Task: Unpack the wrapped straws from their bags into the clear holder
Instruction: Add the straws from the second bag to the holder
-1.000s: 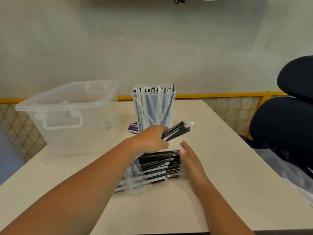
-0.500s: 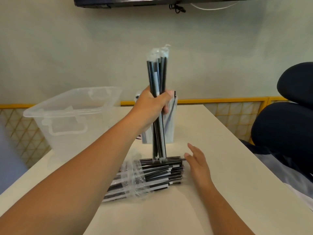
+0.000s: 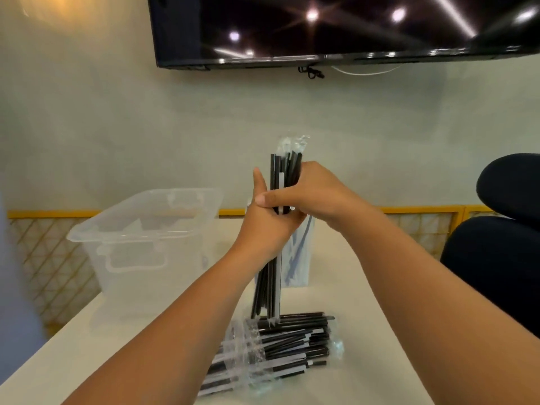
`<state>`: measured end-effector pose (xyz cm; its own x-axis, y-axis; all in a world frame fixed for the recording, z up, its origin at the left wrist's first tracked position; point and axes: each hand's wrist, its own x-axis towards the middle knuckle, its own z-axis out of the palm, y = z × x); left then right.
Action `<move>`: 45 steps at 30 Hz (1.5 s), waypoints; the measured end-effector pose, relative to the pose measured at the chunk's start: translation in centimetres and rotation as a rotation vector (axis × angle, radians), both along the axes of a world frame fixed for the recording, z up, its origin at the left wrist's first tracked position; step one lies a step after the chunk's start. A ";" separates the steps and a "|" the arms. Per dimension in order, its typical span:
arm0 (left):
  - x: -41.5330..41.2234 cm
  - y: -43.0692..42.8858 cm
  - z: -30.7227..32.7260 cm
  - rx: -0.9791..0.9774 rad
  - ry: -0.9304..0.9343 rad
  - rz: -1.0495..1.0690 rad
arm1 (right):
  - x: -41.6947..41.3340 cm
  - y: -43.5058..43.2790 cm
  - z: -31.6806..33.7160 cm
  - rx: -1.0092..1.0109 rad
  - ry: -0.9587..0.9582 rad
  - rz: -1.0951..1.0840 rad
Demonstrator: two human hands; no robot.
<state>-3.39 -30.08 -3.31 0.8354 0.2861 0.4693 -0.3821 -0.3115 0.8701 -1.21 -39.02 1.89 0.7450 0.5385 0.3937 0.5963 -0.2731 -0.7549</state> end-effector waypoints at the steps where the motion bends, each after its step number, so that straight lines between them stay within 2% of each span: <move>1: 0.0 0.0 0.2 -0.046 0.001 -0.007 | 0.1 0.3 0.0 -0.007 0.012 -0.012; 4: -0.1 0.5 0.1 -0.050 0.034 0.043 | -0.2 0.9 0.2 0.001 0.058 -0.013; 10: -0.3 1.4 0.1 -0.045 0.078 0.077 | -0.4 2.2 0.7 0.003 0.022 -0.093; 18: -0.2 2.7 -1.8 0.016 0.217 -0.118 | 1.8 1.5 2.9 0.141 0.051 -0.121; 22: 2.1 3.3 -0.8 0.050 0.218 -0.101 | 3.6 1.9 3.6 0.154 0.096 -0.078; 26: 4.9 4.0 0.9 0.084 0.137 -0.095 | 5.3 2.6 5.5 0.139 0.004 -0.084; 31: 8.5 4.6 3.1 0.092 -0.014 -0.058 | 7.1 3.5 8.1 0.182 -0.257 -0.232; 36: 11.8 7.2 1.4 0.200 0.059 0.110 | 10.6 3.2 9.1 0.289 -0.415 -0.367; 39: 12.6 9.0 -1.0 0.295 0.200 0.217 | 13.1 3.9 7.2 0.215 -0.358 -0.404; 42: 12.9 9.7 -2.9 0.257 0.329 0.168 | 15.1 5.2 4.7 0.071 -0.267 -0.365; 45: 13.2 10.1 -4.1 0.230 0.356 0.140 | 16.6 6.4 2.6 -0.050 -0.136 -0.315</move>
<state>9.77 -19.98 -7.40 0.9173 0.3295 0.2236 -0.0114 -0.5397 0.8418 15.41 -32.59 4.48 0.8201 0.3120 0.4797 0.5713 -0.4946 -0.6550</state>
